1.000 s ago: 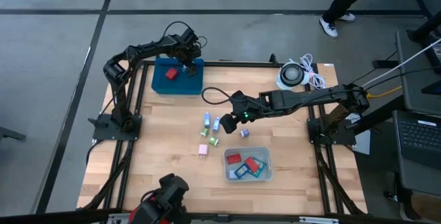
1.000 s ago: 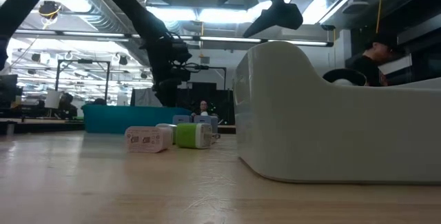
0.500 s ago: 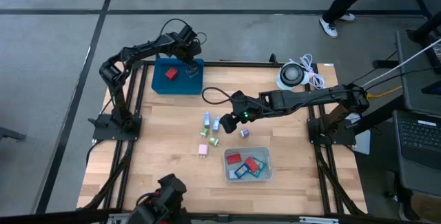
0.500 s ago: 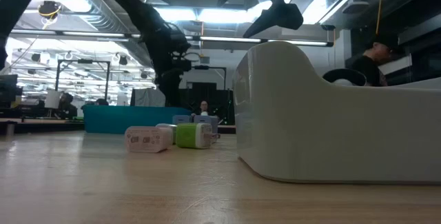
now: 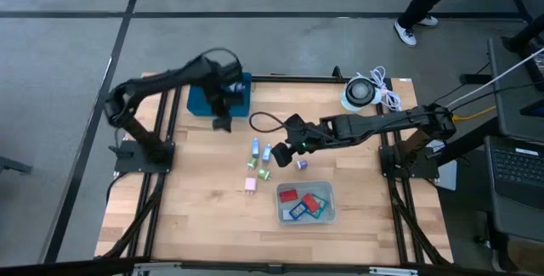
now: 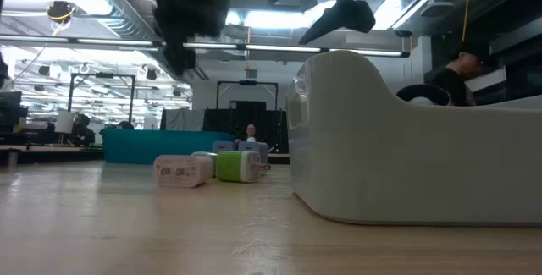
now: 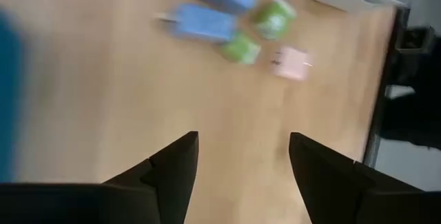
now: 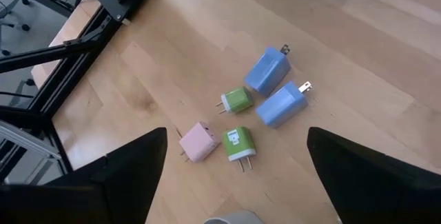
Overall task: Pick & Place Office items
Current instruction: Put the left blue charger adapter into the blue bin
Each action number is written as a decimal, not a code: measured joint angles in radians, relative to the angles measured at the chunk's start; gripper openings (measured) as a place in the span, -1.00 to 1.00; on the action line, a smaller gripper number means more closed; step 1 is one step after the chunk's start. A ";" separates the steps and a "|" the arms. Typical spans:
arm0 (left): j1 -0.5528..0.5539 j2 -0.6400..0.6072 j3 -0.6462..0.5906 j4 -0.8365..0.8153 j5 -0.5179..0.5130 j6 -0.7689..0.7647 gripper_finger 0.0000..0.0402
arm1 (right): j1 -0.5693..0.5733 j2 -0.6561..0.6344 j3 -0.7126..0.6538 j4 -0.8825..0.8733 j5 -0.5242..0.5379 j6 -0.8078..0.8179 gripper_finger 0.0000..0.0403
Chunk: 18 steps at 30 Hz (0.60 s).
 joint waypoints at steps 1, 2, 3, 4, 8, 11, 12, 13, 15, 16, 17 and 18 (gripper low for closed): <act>-0.048 -0.026 -0.018 0.019 -0.001 -0.044 0.09 | 0.011 -0.005 0.000 -0.005 0.019 -0.001 0.76; -0.093 -0.050 -0.040 0.046 -0.008 -0.097 0.09 | 0.024 -0.011 0.000 -0.005 0.042 0.000 0.76; -0.140 -0.074 -0.067 0.080 -0.032 -0.168 0.08 | 0.036 -0.021 0.000 -0.010 0.066 0.003 0.76; -0.184 -0.094 -0.095 0.113 -0.068 -0.252 0.08 | 0.048 -0.033 0.000 -0.027 0.091 0.011 0.76; -0.321 -0.166 -0.236 0.296 -0.218 -0.632 0.06 | 0.081 -0.085 0.000 -0.072 0.182 0.058 0.76; -0.394 -0.187 -0.331 0.477 -0.318 -0.933 0.06 | 0.095 -0.129 0.000 -0.081 0.230 0.072 0.76; -0.414 -0.188 -0.356 0.539 -0.363 -1.032 0.06 | 0.096 -0.144 0.000 -0.081 0.243 0.073 0.76; -0.430 -0.186 -0.378 0.600 -0.405 -1.131 0.06 | 0.098 -0.157 0.000 -0.083 0.252 0.073 0.76; -0.454 -0.177 -0.412 0.717 -0.473 -1.279 0.06 | 0.099 -0.180 0.000 -0.087 0.259 0.066 0.76; -0.463 -0.168 -0.422 0.774 -0.501 -1.343 0.06 | 0.099 -0.194 0.000 -0.090 0.264 0.061 0.76; -0.469 -0.158 -0.428 0.811 -0.525 -1.387 0.06 | 0.099 -0.207 0.000 -0.091 0.268 0.055 0.76; -0.472 -0.148 -0.431 0.832 -0.547 -1.414 0.06 | 0.099 -0.218 0.000 -0.090 0.272 0.051 0.76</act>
